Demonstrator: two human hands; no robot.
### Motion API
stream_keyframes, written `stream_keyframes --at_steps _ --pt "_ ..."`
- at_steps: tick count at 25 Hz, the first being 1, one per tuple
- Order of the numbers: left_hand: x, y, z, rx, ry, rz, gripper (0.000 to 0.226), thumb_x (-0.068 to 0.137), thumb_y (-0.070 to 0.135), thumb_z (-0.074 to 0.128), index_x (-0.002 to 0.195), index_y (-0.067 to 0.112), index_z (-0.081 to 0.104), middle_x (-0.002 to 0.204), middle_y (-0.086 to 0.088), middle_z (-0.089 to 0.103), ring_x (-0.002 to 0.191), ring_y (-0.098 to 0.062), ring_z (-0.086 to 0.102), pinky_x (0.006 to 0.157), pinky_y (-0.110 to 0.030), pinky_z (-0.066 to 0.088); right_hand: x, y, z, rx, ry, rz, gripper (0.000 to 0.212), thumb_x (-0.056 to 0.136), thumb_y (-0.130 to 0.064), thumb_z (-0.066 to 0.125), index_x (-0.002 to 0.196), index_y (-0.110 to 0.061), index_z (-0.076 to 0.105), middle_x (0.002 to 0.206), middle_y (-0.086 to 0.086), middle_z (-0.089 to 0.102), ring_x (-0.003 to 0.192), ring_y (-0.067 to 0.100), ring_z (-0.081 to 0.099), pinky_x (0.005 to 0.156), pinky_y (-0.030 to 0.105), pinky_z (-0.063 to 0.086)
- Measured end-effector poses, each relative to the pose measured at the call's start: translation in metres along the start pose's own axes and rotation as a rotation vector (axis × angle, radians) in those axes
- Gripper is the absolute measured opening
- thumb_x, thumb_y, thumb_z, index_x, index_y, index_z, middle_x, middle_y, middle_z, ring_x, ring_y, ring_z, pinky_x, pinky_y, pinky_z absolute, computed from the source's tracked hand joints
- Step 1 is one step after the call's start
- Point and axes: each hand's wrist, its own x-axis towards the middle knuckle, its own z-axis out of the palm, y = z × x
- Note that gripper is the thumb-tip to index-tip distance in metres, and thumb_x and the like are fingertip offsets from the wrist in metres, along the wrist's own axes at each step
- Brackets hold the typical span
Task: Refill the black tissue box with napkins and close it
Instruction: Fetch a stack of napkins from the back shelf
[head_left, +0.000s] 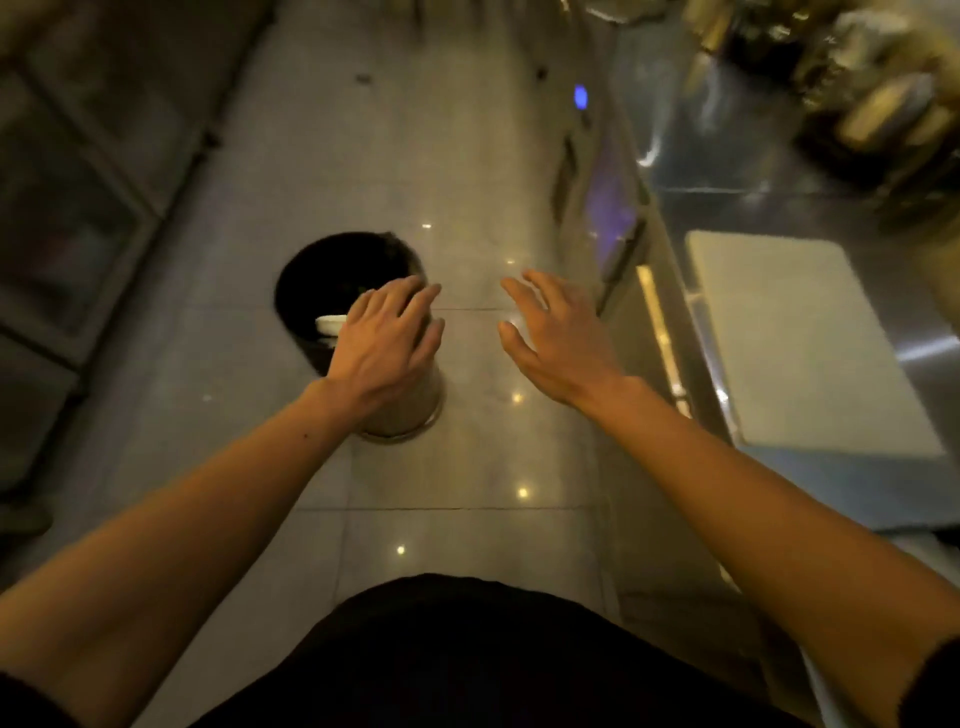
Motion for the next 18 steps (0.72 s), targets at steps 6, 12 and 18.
stream_keyframes --at_steps 6,12,18 --pt "-0.110 -0.155 -0.059 0.096 0.115 -0.337 0.053 0.098 0.045 0.030 0.139 0.014 0.046 0.140 -0.015 0.050 0.127 -0.034 0.047 0.106 -0.045 0.036 0.101 -0.186 0.052 0.064 -0.023 -0.350 0.053 0.095 -0.040 0.044 0.140 -0.014 0.044 0.140 0.018 0.048 0.128 0.036 0.045 0.107 0.049 0.038" --pt "-0.252 -0.298 -0.123 0.195 0.233 -0.696 0.055 0.098 0.046 0.028 0.139 0.015 0.046 0.140 -0.014 0.050 0.129 -0.033 0.046 0.107 -0.048 0.036 0.159 -0.400 0.106 0.159 -0.116 -0.676 0.054 0.095 -0.039 0.047 0.143 -0.016 0.041 0.144 0.017 0.044 0.132 0.035 0.040 0.106 0.049 0.035" --pt "-0.349 -0.377 -0.163 0.271 0.274 -1.006 0.054 0.098 0.045 0.026 0.140 0.016 0.042 0.141 -0.011 0.048 0.130 -0.031 0.044 0.108 -0.048 0.035 0.194 -0.562 0.149 0.249 -0.174 -0.964 0.056 0.093 -0.042 0.041 0.143 -0.016 0.041 0.142 0.017 0.045 0.131 0.035 0.042 0.106 0.049 0.038"
